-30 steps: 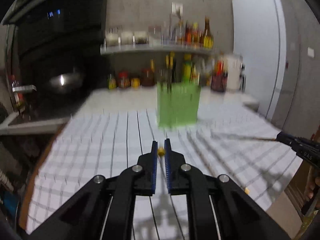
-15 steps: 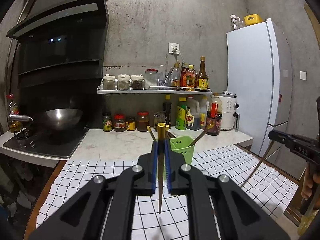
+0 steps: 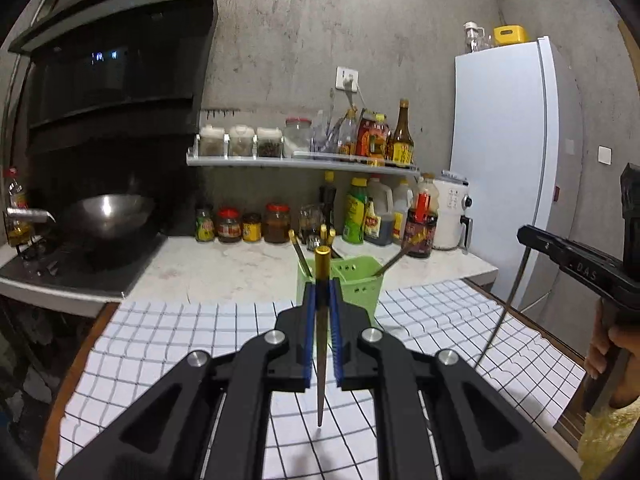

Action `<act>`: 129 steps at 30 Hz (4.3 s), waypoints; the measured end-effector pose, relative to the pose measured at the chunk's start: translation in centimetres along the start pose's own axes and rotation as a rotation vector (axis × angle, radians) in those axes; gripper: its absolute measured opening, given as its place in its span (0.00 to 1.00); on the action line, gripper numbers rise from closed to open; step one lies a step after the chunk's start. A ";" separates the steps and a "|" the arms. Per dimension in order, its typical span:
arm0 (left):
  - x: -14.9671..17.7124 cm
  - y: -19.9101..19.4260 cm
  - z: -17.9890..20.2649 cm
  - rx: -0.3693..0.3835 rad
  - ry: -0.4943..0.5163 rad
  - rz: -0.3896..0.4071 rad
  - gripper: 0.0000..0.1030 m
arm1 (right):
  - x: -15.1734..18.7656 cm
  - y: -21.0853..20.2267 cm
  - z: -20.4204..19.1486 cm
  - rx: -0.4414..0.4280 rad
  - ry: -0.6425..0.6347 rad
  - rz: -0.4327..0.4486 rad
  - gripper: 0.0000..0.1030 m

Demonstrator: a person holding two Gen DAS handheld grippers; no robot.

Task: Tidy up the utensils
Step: 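Lift both held chopsticks upright toward the green holder, then hold both chopsticks upright above the green holder and lower them, then lower both chopsticks into the green holder and open both tools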

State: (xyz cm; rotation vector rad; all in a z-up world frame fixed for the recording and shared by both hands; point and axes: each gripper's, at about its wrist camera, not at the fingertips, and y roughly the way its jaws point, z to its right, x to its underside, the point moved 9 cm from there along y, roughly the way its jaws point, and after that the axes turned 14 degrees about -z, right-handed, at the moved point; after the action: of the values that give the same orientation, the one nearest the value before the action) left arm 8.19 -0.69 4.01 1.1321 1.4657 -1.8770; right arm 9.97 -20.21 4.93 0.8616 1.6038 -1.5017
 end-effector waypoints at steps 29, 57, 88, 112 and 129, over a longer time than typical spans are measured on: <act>1.3 1.1 -0.6 -0.012 0.018 -0.101 0.06 | 4.1 2.9 1.3 -0.015 0.028 -0.144 0.06; 0.1 2.2 0.2 0.007 0.100 -0.179 0.06 | 6.6 7.4 1.1 -0.035 0.047 -0.250 0.06; -4.6 3.1 0.9 0.020 0.073 0.005 0.06 | -1.4 4.2 0.5 -0.072 -0.012 -0.014 0.06; -10.1 16.9 0.3 0.061 0.073 -0.137 0.06 | -7.7 18.0 -0.2 -0.054 -0.072 -0.097 0.09; -8.4 8.1 0.3 -0.046 0.075 -0.050 0.36 | -4.5 7.0 0.2 -0.050 -0.061 -0.057 0.46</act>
State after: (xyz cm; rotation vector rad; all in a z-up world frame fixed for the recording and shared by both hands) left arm 19.00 -4.20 6.81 1.1663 1.5839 -1.8418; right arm 18.27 -19.78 5.46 0.7409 1.6265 -1.5066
